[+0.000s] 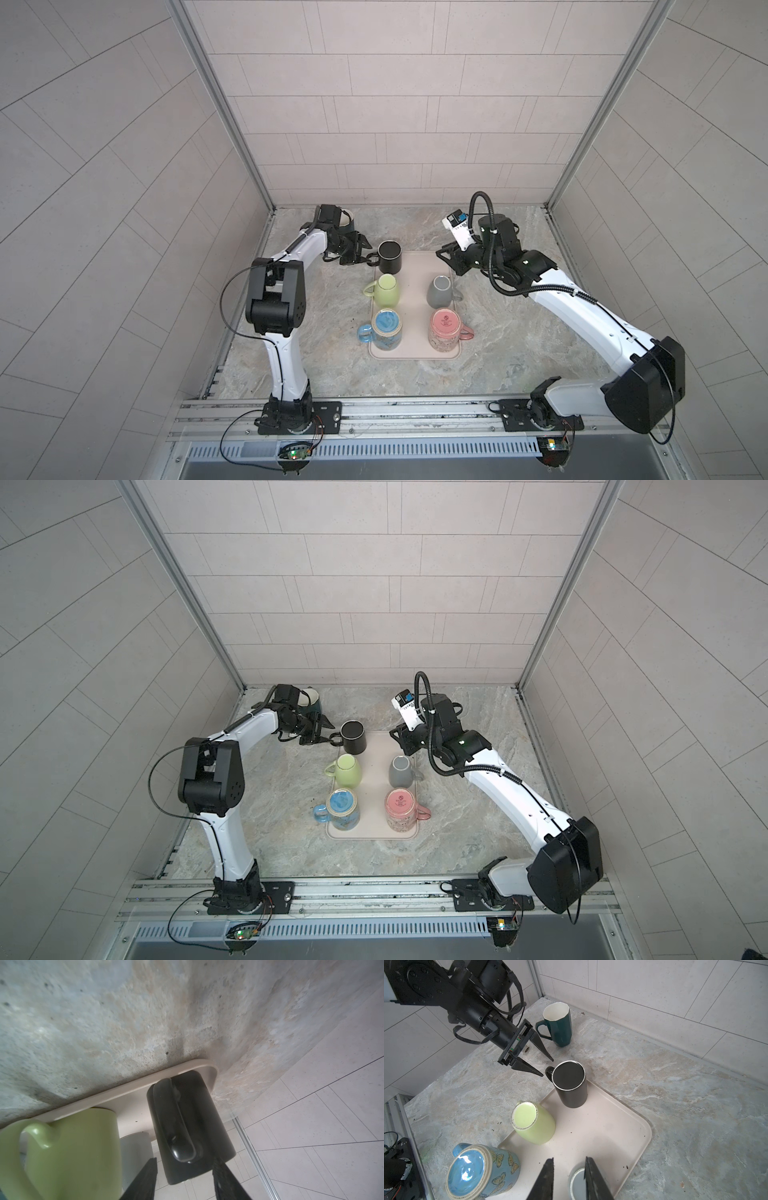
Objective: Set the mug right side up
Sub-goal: 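Lower the left gripper onto the black mug's handle and close it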
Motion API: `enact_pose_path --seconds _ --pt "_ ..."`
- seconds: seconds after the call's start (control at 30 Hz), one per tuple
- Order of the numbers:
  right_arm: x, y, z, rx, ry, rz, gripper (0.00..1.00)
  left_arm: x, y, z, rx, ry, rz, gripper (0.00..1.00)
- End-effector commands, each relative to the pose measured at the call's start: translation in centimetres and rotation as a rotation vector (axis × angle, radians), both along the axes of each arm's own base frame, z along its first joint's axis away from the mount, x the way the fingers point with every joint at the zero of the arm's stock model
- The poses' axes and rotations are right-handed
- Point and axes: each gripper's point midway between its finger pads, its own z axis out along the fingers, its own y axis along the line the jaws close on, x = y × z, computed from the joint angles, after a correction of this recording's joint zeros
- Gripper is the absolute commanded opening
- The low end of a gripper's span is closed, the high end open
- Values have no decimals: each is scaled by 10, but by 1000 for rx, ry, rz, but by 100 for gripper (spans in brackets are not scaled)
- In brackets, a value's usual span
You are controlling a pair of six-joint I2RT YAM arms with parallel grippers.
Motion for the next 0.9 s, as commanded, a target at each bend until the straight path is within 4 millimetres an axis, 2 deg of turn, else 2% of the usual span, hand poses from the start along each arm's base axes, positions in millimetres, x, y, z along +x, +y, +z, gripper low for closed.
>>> enact_pose_path --seconds 0.0,0.43,0.87 --pt "4 1 9 25 -2 4 27 10 -6 0 -11 7 18 51" --pt "9 -1 2 32 26 0 27 11 -14 -15 -32 71 -3 52" --pt "11 -2 0 36 35 -3 27 -3 -16 -36 -38 134 -36 52"
